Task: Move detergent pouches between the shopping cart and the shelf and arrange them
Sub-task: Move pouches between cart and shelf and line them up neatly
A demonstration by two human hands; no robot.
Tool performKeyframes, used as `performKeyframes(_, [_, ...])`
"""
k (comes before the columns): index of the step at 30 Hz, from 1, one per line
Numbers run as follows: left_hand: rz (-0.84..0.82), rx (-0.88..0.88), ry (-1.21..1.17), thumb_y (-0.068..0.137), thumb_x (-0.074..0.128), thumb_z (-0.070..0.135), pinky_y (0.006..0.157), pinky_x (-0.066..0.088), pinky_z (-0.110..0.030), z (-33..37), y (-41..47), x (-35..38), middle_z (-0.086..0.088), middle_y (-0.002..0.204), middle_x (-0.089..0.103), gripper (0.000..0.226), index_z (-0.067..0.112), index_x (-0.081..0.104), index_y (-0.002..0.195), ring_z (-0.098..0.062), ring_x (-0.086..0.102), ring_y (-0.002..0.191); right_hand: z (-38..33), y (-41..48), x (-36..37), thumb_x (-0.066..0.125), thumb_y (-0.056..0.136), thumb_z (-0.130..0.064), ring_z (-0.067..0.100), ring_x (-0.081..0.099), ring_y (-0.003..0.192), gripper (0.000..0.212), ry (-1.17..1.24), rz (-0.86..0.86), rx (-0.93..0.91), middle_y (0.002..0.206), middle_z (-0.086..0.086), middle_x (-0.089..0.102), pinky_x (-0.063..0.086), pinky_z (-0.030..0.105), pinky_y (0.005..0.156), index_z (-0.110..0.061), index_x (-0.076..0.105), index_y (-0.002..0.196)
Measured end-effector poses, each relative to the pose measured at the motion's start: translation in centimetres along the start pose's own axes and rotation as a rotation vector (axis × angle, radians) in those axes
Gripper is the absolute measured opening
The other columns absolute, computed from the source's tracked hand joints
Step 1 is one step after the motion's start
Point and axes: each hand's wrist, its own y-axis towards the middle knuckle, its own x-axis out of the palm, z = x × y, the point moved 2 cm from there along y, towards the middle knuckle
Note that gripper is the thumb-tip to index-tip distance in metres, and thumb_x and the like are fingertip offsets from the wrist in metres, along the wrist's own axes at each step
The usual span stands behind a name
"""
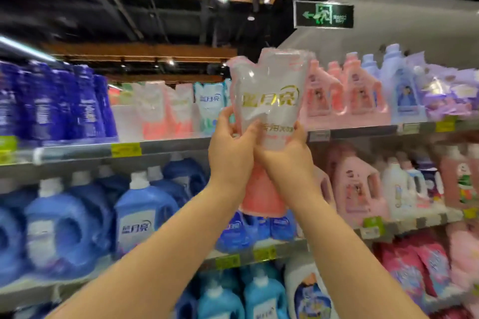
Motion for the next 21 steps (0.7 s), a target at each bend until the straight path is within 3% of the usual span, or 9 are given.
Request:
performKeyframes(3, [-0.018, -0.029, 0.037, 0.084, 0.066, 0.021, 0.083, 0.055, -0.042, -0.9, 5.6, -4.6, -0.008, 0.098, 0.069, 0.035, 0.024, 0.053, 0.116, -0.022, 0.068, 0.09, -0.1, 3.2, 6.1, 0.081, 0.063, -0.046, 0.009, 0.062, 0.091, 0.081, 0.087, -0.101, 0.001, 0.1, -0.01, 0.061, 0.05, 0.024, 0.079, -0.02, 0.037, 0.127])
performKeyframes(6, [-0.018, -0.053, 0.095, 0.089, 0.061, 0.014, 0.069, 0.057, -0.031, -1.7, 11.2, -8.1, -0.001, 0.091, 0.067, 0.024, 0.028, 0.052, 0.105, -0.014, 0.067, 0.079, 0.6, 7.8, 11.4, 0.083, 0.058, -0.048, 0.016, 0.06, 0.104, 0.095, 0.08, -0.195, -0.038, 0.117, -0.002, 0.058, 0.051, 0.037, 0.092, -0.017, 0.033, 0.132])
performKeyframes(9, [0.007, -0.013, 0.219, 0.09, 0.057, 0.009, 0.063, 0.054, -0.028, -2.2, 17.2, -10.7, -0.004, 0.095, 0.063, 0.033, 0.018, 0.049, 0.12, -0.017, 0.063, 0.081, 1.0, 13.3, 15.6, 0.085, 0.058, -0.043, 0.019, 0.058, 0.108, 0.094, 0.087, -0.27, -0.123, 0.118, -0.001, 0.056, 0.05, 0.042, 0.095, -0.015, 0.032, 0.131])
performKeyframes(12, [0.046, 0.033, 0.308, 0.089, 0.057, 0.006, 0.058, 0.056, -0.023, -2.8, 22.8, -12.2, -0.002, 0.089, 0.062, 0.03, 0.015, 0.051, 0.118, -0.015, 0.062, 0.076, 1.3, 18.7, 19.4, 0.084, 0.062, -0.038, 0.016, 0.057, 0.106, 0.088, 0.105, -0.333, -0.185, 0.115, -0.002, 0.054, 0.05, 0.035, 0.093, -0.014, 0.033, 0.129])
performKeyframes(17, [0.137, 0.033, 0.479, 0.088, 0.061, 0.009, 0.054, 0.055, -0.019, -4.5, 30.6, -13.7, -0.002, 0.094, 0.064, 0.025, 0.015, 0.053, 0.112, -0.014, 0.065, 0.078, 2.3, 26.3, 25.1, 0.082, 0.065, -0.041, 0.014, 0.055, 0.099, 0.084, 0.103, -0.434, -0.227, 0.111, -0.003, 0.052, 0.047, 0.02, 0.073, -0.012, 0.033, 0.128])
performKeyframes(21, [0.189, -0.026, 0.609, 0.088, 0.06, 0.009, 0.063, 0.056, -0.025, -7.0, 35.1, -15.0, -0.005, 0.101, 0.065, 0.019, 0.014, 0.053, 0.105, -0.019, 0.066, 0.088, 4.2, 29.8, 29.4, 0.08, 0.065, -0.047, 0.018, 0.053, 0.109, 0.09, 0.007, -0.456, -0.255, 0.111, -0.002, 0.044, 0.049, 0.033, 0.092, -0.012, 0.03, 0.131])
